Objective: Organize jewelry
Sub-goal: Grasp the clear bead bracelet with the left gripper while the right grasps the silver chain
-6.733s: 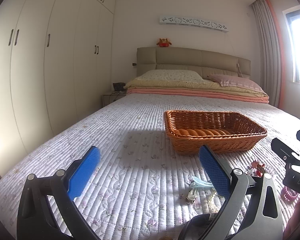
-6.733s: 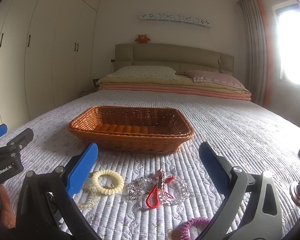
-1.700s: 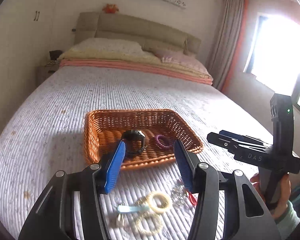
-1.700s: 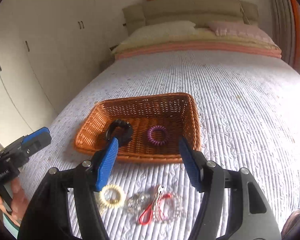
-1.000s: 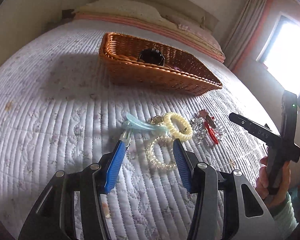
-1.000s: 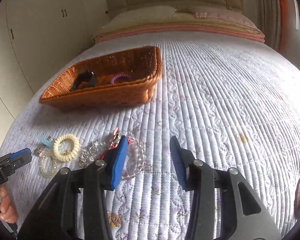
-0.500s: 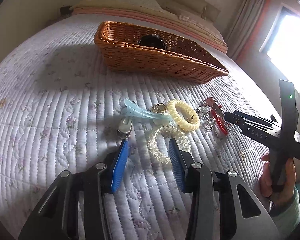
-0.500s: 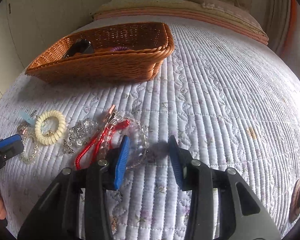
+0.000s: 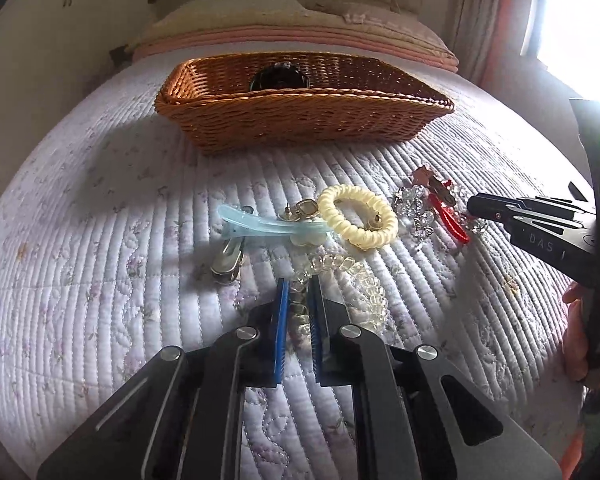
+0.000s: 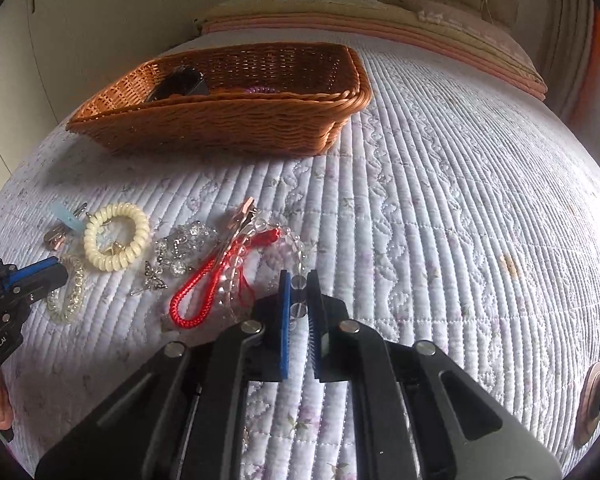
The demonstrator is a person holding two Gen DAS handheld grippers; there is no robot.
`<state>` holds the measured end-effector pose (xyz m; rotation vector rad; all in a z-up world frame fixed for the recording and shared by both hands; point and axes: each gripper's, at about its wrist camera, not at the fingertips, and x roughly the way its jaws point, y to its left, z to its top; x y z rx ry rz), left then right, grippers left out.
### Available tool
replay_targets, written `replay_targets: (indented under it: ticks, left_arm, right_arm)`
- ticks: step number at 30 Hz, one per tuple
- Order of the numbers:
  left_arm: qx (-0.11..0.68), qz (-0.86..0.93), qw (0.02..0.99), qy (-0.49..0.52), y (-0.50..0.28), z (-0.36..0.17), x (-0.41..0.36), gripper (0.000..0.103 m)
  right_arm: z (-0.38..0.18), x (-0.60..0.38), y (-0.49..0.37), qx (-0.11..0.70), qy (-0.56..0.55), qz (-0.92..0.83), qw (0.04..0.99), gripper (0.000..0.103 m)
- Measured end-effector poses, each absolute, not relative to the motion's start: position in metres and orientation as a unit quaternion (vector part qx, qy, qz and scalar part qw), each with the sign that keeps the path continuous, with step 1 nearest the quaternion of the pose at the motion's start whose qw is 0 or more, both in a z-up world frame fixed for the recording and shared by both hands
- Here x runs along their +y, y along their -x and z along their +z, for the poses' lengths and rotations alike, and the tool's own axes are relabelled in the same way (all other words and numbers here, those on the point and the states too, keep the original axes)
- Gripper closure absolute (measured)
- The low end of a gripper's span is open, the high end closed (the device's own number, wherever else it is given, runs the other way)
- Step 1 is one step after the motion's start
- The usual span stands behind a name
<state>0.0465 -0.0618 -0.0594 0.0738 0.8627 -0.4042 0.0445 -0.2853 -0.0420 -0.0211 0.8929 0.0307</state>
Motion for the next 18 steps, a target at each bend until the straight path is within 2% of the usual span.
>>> replay_targets:
  ticks: [11,18]
  left_arm:
    - [0.396,-0.230,0.889,0.002,-0.033,-0.052,-0.049,0.096]
    - [0.386,-0.239,0.891,0.013,-0.025,-0.046,-0.043,0.096]
  right_arm:
    - [0.009,-0.272,-0.015,0.396,-0.004,0.064,0.916,0.097]
    - [0.017,-0.281,0.006,0.392,-0.026,0.068,0.917,0.096]
